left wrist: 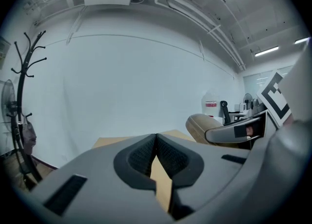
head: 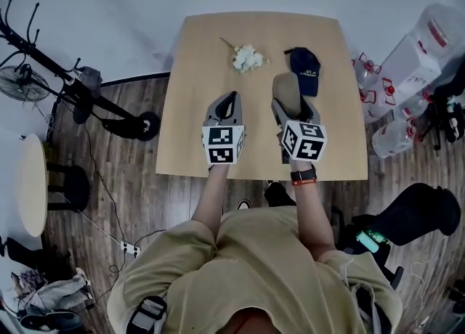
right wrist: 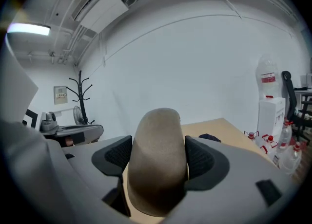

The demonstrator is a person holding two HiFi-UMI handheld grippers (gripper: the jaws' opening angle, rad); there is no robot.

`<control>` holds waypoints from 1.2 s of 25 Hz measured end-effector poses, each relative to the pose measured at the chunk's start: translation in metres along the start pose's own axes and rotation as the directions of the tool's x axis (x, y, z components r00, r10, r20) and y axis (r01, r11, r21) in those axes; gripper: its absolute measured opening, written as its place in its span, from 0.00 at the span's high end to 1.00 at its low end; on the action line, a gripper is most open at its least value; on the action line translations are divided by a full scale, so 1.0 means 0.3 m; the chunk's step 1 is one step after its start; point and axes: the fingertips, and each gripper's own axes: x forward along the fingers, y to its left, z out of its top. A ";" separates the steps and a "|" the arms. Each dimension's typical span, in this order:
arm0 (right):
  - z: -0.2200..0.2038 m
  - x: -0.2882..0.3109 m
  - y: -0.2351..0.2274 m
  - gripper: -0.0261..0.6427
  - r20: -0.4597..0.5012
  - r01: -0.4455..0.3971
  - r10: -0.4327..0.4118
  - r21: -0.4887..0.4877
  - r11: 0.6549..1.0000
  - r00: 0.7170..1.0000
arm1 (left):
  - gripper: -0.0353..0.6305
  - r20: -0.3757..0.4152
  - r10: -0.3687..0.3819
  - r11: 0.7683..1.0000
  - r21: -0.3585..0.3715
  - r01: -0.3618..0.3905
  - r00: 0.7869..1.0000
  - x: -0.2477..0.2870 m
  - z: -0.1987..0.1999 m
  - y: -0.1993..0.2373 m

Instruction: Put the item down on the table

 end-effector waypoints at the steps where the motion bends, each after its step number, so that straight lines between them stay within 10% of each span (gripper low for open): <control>1: -0.003 0.011 -0.013 0.43 -0.007 -0.002 0.002 0.003 1.000 1.000 | 0.91 -0.008 -0.002 1.000 -0.003 0.002 1.000 0.014 -0.006 -0.005; 30: -0.362 0.371 -0.129 0.42 -0.328 -0.148 0.135 -0.017 0.989 0.935 | 0.91 -0.257 -0.104 0.992 -0.099 0.081 0.961 0.308 -0.360 -0.018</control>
